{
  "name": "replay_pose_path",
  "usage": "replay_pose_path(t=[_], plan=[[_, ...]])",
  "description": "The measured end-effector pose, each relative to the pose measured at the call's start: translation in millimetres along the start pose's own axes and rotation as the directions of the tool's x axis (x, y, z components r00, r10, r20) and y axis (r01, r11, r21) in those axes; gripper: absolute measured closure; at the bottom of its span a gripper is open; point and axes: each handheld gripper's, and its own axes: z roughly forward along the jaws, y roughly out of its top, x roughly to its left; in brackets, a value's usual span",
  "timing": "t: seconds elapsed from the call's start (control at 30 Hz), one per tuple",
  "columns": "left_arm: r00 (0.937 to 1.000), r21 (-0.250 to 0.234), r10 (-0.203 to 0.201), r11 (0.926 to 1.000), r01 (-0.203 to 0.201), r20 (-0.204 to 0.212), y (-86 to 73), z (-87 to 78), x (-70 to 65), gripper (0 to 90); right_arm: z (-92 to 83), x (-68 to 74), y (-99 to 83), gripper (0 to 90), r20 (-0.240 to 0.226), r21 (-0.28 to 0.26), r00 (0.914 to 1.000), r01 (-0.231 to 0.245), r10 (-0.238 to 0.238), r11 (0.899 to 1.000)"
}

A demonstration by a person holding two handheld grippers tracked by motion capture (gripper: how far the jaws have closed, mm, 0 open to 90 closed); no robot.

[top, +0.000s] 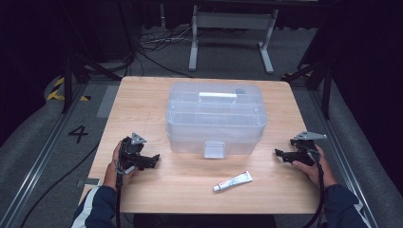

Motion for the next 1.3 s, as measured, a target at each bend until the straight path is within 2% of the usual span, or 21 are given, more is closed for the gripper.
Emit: replay_pose_path(t=[0.37,0.53,0.6,0.83,0.87,0.93,1.17,1.3], plan=[[1.0000,0.000,0.001,1.0000,-0.001,0.000,-0.1,-0.1,0.0,0.2,-0.5,0.5,-0.4,13.7,0.005,0.000,1.0000,-0.006,0.006,1.000],[0.9999,0.001,0.010,0.9999,-0.010,0.008,0.0,0.0,1.1,0.0,-2.9,-2.6,-1.7,13.9,-0.010,0.008,0.9999,0.009,-0.009,1.000],[0.9987,0.002,0.039,0.9992,-0.039,0.032,-2.0,-1.9,2.6,0.1,-2.9,-2.9,-1.4,13.8,-0.012,0.010,0.9998,0.013,-0.013,1.000],[0.9985,0.002,0.042,0.9991,-0.042,0.036,-1.7,-1.7,2.9,0.1,-5.3,-3.9,-1.1,16.5,-0.012,0.021,0.9998,0.017,-0.017,1.000],[0.9960,0.001,0.071,0.9975,-0.071,0.054,-1.9,-2.1,4.2,0.1,-6.2,-4.1,-1.1,16.9,-0.015,0.022,0.9997,0.019,-0.018,1.000],[0.9943,0.000,0.085,0.9964,-0.085,0.064,-2.0,-2.3,5.5,0.1,-6.8,-4.3,-1.0,16.8,-0.014,0.022,0.9997,0.019,-0.018,1.000],[0.9932,0.002,0.090,0.9959,-0.091,0.074,-1.8,-2.1,6.3,0.1,-20.2,-1.5,5.1,20.2,-0.033,-0.027,0.9986,0.041,-0.041,0.999],[0.9930,0.001,0.091,0.9958,-0.091,0.075,-1.8,-2.0,6.3,0.1,-22.2,0.7,6.9,21.6,-0.039,-0.029,0.9976,0.056,-0.057,0.998]])
